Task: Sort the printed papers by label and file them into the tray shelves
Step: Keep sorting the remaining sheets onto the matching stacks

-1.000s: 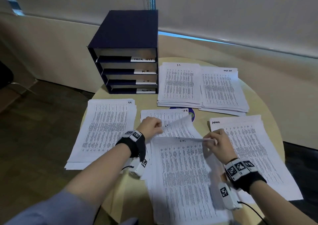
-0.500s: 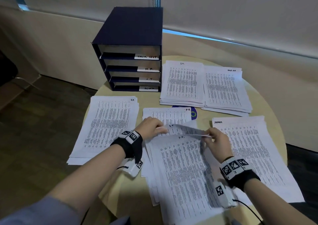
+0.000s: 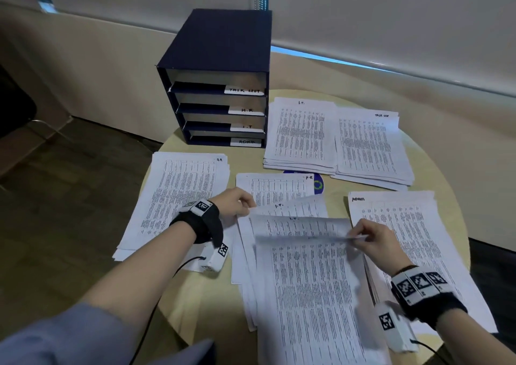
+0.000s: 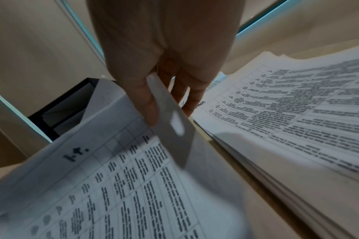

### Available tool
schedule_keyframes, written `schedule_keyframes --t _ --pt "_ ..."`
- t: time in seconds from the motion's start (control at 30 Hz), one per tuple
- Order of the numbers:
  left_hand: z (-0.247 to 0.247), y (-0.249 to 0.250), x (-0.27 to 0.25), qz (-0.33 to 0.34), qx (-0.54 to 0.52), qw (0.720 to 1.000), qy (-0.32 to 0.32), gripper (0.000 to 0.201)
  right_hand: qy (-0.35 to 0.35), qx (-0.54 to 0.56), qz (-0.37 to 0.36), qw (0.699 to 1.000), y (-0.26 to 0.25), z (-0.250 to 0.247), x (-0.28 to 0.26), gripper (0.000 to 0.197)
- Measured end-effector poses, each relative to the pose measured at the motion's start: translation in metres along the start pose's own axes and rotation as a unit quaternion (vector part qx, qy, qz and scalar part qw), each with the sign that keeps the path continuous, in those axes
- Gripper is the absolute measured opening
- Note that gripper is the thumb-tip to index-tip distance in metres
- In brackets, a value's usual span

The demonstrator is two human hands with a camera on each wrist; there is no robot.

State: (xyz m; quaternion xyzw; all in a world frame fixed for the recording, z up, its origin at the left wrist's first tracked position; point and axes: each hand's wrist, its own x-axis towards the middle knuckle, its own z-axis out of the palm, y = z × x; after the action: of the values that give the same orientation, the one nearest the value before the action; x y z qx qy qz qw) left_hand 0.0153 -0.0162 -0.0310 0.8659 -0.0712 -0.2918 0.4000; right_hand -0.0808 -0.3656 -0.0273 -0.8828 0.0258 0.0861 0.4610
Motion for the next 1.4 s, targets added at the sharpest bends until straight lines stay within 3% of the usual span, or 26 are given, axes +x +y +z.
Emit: schedule_keyframes --t 0.07,0.13,0.2,0.3,0.37,0.43,0.53,0.63,0.73,0.77,0.9,1.03,1.1,1.13,1.23,1.4 --pt "0.003 0.004 -0.002 0.024 -0.027 0.999 -0.014 0.016 0.006 0.023 0.019 1.000 -0.003 0.003 0.001 0.028" --pt "0.003 0.011 -0.003 0.050 -0.021 0.998 -0.041 0.015 0.010 0.090 0.058 0.994 -0.006 0.007 0.003 0.049" --pt "0.004 0.019 -0.004 0.067 -0.007 0.996 -0.061 0.017 -0.016 0.143 0.094 0.985 -0.011 0.012 0.007 0.058" --pt "0.003 0.027 -0.002 0.075 -0.001 0.994 -0.074 0.016 -0.039 0.112 0.149 0.982 -0.001 0.015 0.014 0.035" --pt "0.000 0.022 0.002 0.063 -0.036 0.997 -0.040 0.017 -0.022 0.076 0.148 0.986 0.003 0.015 0.013 0.024" --pt "-0.005 0.003 0.014 0.020 -0.066 0.996 0.059 0.023 0.001 0.029 0.133 0.991 0.003 0.014 0.009 0.026" --pt "-0.013 -0.027 0.035 -0.058 0.009 0.983 0.173 0.035 0.047 0.008 0.128 0.991 0.011 0.009 0.004 0.019" --pt "-0.015 -0.033 0.051 -0.093 0.081 0.982 0.144 0.061 0.060 0.019 0.171 0.983 0.030 0.009 0.002 0.032" --pt "-0.015 -0.025 0.058 -0.055 0.080 0.989 0.109 0.073 0.058 0.049 0.192 0.979 0.041 0.012 0.002 0.040" --pt "-0.014 -0.021 0.059 -0.040 0.085 0.988 0.122 0.068 0.059 0.055 0.194 0.978 0.042 0.013 0.001 0.044" --pt "-0.008 0.003 0.047 0.016 0.091 0.965 0.244 0.016 0.086 0.118 0.224 0.964 0.047 0.011 0.004 0.045" --pt "0.005 0.014 0.009 0.038 0.070 0.979 0.189 0.015 0.111 0.195 0.241 0.944 0.058 0.008 0.004 0.045" --pt "0.013 0.011 -0.013 0.065 0.106 0.976 0.179 0.014 0.115 0.221 0.238 0.939 0.045 0.005 0.000 0.012" --pt "0.017 0.008 -0.023 0.083 0.117 0.975 0.168 0.013 0.115 0.221 0.233 0.940 0.040 0.005 -0.002 0.006" --pt "0.034 -0.005 -0.043 0.116 0.128 0.975 0.144 0.012 0.097 0.219 0.209 0.948 0.038 0.010 -0.004 0.015" --pt "0.051 -0.021 -0.047 0.091 0.103 0.981 0.134 0.015 0.073 0.180 0.199 0.960 0.037 0.019 -0.002 0.010"
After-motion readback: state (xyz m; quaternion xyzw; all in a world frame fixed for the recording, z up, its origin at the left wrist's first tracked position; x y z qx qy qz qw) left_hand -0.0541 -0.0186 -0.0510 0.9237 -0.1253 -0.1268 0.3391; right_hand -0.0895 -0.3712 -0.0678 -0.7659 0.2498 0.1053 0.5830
